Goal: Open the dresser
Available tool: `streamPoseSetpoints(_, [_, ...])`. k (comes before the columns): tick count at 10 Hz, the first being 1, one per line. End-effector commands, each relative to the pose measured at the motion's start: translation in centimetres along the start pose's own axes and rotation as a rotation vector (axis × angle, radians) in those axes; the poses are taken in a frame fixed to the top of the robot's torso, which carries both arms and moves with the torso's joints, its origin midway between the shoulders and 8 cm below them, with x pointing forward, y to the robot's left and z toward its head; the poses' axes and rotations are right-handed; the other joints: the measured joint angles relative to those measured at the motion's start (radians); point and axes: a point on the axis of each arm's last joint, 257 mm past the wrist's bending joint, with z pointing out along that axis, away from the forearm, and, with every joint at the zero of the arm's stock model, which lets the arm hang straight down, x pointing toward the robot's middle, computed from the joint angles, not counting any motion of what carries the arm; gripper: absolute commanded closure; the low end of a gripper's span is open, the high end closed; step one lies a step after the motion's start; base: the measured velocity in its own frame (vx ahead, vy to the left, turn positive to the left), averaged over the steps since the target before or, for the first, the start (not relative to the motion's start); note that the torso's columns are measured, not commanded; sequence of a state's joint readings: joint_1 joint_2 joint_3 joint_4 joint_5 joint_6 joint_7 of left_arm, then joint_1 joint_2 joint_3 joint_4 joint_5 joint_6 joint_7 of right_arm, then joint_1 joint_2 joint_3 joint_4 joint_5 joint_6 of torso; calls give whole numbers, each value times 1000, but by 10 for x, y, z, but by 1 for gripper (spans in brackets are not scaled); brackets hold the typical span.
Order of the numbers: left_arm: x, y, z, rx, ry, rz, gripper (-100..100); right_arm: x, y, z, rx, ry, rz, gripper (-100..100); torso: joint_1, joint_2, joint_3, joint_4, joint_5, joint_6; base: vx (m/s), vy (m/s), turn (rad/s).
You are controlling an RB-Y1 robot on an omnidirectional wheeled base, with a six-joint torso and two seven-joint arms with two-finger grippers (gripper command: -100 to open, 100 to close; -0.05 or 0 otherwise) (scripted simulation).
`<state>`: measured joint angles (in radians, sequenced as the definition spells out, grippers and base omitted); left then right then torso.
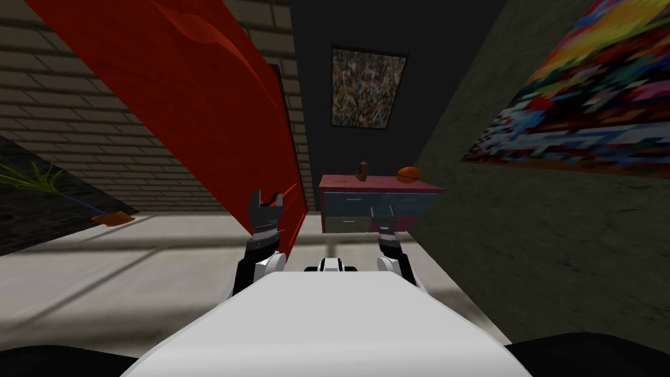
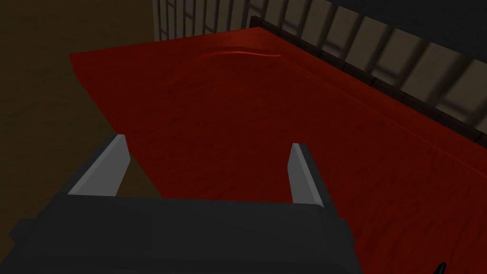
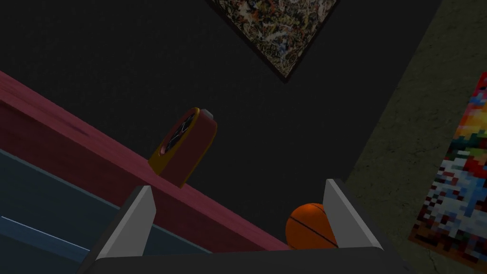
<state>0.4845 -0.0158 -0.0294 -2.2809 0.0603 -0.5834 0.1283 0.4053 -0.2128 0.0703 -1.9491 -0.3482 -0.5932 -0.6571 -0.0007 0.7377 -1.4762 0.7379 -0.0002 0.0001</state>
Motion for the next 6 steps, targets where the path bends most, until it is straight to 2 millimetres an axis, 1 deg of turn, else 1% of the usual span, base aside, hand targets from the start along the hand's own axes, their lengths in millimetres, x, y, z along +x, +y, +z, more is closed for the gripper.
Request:
streamPoseSetpoints(1, [0, 0, 0, 0, 0, 0, 0, -11, -2, -1, -9, -22, 103, -100, 0, 0, 0, 0, 0, 0, 39, -36, 116])
streamPoseSetpoints(2, [0, 0, 0, 0, 0, 0, 0, -11, -2, -1, -9, -22, 127, -100, 1, 0, 0, 0, 0, 0, 23, -20, 1])
streamPoseSetpoints(3, [0, 0, 0, 0, 0, 0, 0, -23, -5, -3, -19, -43, 179, -100, 2, 1, 1, 0, 1, 0, 32, -26, 213])
streamPoseSetpoints(4, [0, 0, 0, 0, 0, 0, 0, -23, -5, -3, -20, -43, 208, -100, 1, 0, 0, 0, 0, -1, 31, -38, 125])
streamPoseSetpoints(5, [0, 0, 0, 0, 0, 0, 0, -23, -5, -3, -20, -43, 223, -100, 0, 0, 0, 0, 0, 0, 14, -24, -22])
streamPoseSetpoints(6, [0, 0, 0, 0, 0, 0, 0, -34, -7, -6, -32, -65, 280, -100, 1, 1, 1, 0, 0, 0, 22, -38, 152])
